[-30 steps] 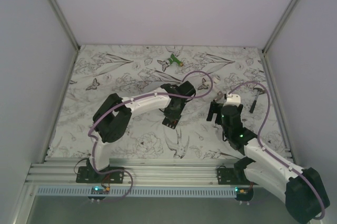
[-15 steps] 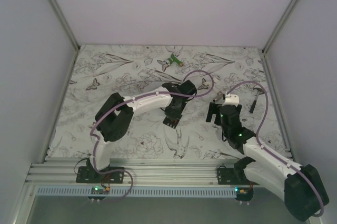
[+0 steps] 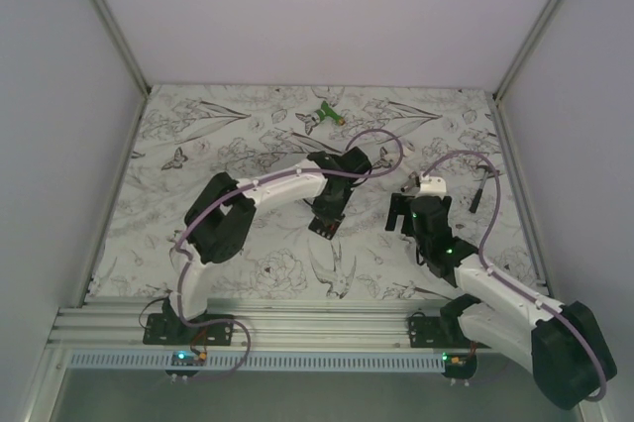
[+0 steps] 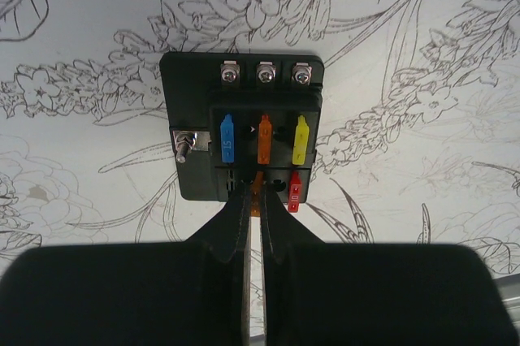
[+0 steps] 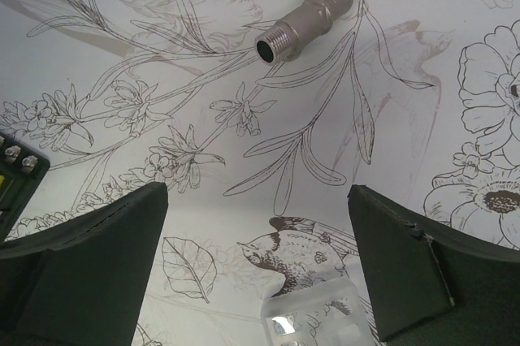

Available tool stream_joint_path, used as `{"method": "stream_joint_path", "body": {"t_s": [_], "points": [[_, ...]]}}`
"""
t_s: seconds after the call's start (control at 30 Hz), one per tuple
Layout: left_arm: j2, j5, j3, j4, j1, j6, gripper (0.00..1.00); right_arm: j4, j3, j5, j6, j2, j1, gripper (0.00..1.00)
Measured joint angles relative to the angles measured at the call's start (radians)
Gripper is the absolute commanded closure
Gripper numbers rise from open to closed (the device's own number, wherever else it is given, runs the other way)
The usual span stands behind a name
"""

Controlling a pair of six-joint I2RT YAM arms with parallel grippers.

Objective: Snap on the fuse box
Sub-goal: Install the fuse at the fuse box base.

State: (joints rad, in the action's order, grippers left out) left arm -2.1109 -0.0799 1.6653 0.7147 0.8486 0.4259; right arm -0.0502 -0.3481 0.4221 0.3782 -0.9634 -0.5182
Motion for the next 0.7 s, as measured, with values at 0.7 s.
{"method": "stream_joint_path", "body": {"t_s": [0.7], "points": [[0.111,0.024,-0.176,0.051,0.000,0.020,1.00,-0.006,-0.021,-0.033,0.000,-0.041,0.000,0.01]]}}
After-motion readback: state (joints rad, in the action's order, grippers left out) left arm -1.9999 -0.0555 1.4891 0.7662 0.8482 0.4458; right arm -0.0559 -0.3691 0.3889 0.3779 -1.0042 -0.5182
